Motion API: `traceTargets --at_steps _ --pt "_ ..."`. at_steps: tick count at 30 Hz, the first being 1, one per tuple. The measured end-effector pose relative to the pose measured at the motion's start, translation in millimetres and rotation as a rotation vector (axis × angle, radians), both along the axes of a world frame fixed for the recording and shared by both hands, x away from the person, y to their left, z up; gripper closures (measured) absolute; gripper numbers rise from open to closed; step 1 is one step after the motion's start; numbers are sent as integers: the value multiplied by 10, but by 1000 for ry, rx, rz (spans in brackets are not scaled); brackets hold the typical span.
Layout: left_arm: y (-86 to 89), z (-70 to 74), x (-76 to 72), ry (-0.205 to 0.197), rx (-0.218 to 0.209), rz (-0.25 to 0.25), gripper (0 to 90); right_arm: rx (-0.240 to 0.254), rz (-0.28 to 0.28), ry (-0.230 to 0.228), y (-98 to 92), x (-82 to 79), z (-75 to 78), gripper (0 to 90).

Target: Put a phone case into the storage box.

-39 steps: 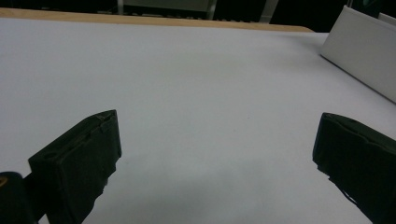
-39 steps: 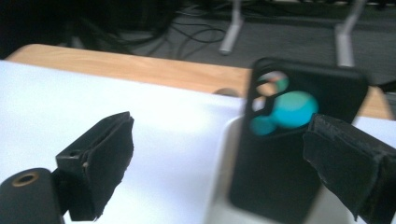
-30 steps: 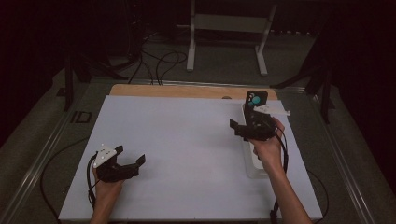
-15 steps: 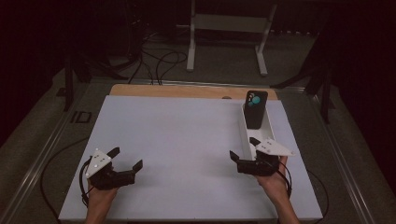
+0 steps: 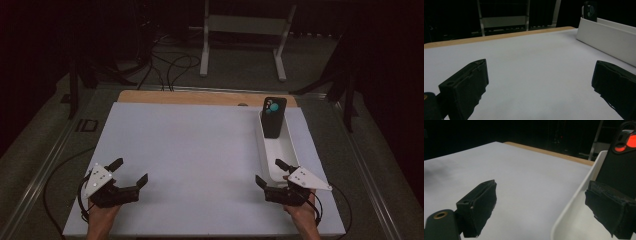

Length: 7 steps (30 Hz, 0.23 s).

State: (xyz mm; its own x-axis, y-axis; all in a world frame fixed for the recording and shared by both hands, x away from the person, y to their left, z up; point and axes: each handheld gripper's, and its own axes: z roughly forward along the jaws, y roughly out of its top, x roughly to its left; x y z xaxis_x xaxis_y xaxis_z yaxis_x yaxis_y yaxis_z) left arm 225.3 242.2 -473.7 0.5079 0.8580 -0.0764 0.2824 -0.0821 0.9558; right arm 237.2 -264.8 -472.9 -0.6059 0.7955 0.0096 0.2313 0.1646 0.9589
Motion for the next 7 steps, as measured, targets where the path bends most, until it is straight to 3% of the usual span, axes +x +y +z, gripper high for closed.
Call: traceTargets --at_steps 7 --pt "9 -11 1 -3 -3 14 11 18 -4 9 -51 37 -61 96"
